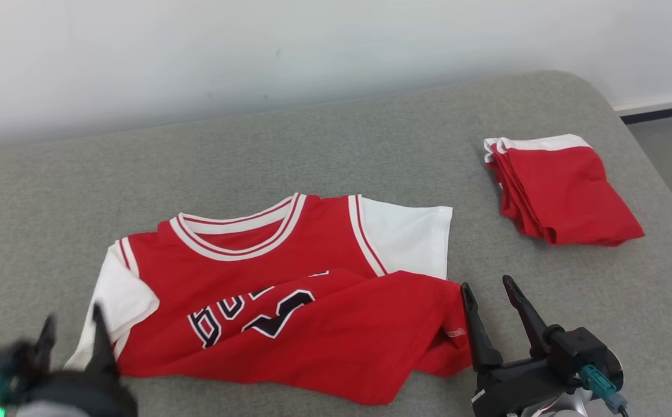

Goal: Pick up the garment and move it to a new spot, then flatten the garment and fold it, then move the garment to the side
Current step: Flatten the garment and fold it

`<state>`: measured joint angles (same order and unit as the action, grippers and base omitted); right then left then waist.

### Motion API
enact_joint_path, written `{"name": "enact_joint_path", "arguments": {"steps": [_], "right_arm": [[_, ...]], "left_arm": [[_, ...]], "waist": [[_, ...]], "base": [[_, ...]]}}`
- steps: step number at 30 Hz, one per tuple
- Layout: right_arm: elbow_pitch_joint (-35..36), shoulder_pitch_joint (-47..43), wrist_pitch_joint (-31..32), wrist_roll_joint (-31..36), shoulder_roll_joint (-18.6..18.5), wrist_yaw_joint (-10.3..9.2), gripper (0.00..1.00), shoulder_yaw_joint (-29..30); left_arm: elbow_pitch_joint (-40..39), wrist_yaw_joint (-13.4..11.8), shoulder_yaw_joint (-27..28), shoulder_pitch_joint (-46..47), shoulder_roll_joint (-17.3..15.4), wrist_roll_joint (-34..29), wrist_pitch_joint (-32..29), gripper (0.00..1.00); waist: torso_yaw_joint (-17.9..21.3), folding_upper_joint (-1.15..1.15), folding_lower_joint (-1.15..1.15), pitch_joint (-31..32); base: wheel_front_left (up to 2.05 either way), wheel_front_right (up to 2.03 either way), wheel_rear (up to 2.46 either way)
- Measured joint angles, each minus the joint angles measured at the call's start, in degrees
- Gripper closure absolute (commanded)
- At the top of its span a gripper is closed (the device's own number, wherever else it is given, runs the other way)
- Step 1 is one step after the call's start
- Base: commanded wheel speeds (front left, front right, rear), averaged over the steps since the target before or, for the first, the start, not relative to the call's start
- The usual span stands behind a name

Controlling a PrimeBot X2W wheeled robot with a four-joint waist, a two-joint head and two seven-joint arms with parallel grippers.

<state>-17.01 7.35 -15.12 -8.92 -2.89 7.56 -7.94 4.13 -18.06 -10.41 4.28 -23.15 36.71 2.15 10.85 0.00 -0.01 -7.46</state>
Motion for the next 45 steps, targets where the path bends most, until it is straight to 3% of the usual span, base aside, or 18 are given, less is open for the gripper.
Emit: {"name": "enact_joint_path", "arguments": {"steps": [4, 12, 26, 34, 35, 37, 41, 45], "right_arm": [[0.6, 0.2, 0.0, -0.2, 0.0, 0.00, 0.00, -0.4], [1.1, 1.8, 0.0, -1.7, 0.0, 0.00, 0.00, -1.5], [2.8, 2.2, 0.0, -4.7, 0.0, -0.01, 0.00, -0.6], [2.9, 2.9, 0.0, -5.2, 0.0, -0.01, 0.00, -0.5], [2.9, 3.1, 0.0, -5.2, 0.0, -0.01, 0.00, -0.5], [3.0, 3.2, 0.0, -5.3, 0.0, -0.01, 0.00, -0.6], [2.9, 3.3, 0.0, -5.2, 0.0, 0.00, 0.00, -0.9], [2.9, 3.3, 0.0, -5.0, 0.0, 0.00, 0.00, -0.5]], "left_arm": [[-0.8, 2.7, -5.4, 8.9, -0.8, -2.2, -5.8, 0.00], [14.2, 7.9, -14.6, 26.6, 5.3, -4.5, -13.9, 0.00], [36.4, 8.6, -17.4, 41.3, 6.6, -8.1, -17.5, 0.00], [41.7, 10.6, -18.3, 44.9, 7.3, -7.5, -20.2, 0.00], [41.9, 11.4, -18.3, 45.2, 7.5, -7.0, -20.6, 0.42], [42.1, 12.9, -18.7, 45.3, 8.6, -6.2, -20.9, 1.00], [42.1, 15.0, -19.5, 45.4, 10.5, -5.8, -20.0, 1.00], [40.2, 15.5, -19.5, 47.8, 11.1, -6.6, -12.4, 1.00]], "waist": [[1.3, 0.00, 0.00, -0.5], [6.0, 0.00, 0.01, -2.5], [14.8, 0.01, 0.02, -9.1], [16.9, 0.00, 0.01, -12.1], [16.8, 0.00, 0.01, -12.0], [16.4, 0.00, 0.00, -11.9], [15.5, 0.00, 0.01, -11.3], [14.6, 0.00, 0.01, -10.8]], "base": [[0.00, 0.00, 0.00], [0.00, 0.00, 0.00], [0.00, 0.00, 0.00], [0.00, 0.00, 0.00], [0.00, 0.00, 0.00], [0.00, 0.00, 0.00], [0.00, 0.00, 0.00], [0.00, 0.00, 0.00]]}}
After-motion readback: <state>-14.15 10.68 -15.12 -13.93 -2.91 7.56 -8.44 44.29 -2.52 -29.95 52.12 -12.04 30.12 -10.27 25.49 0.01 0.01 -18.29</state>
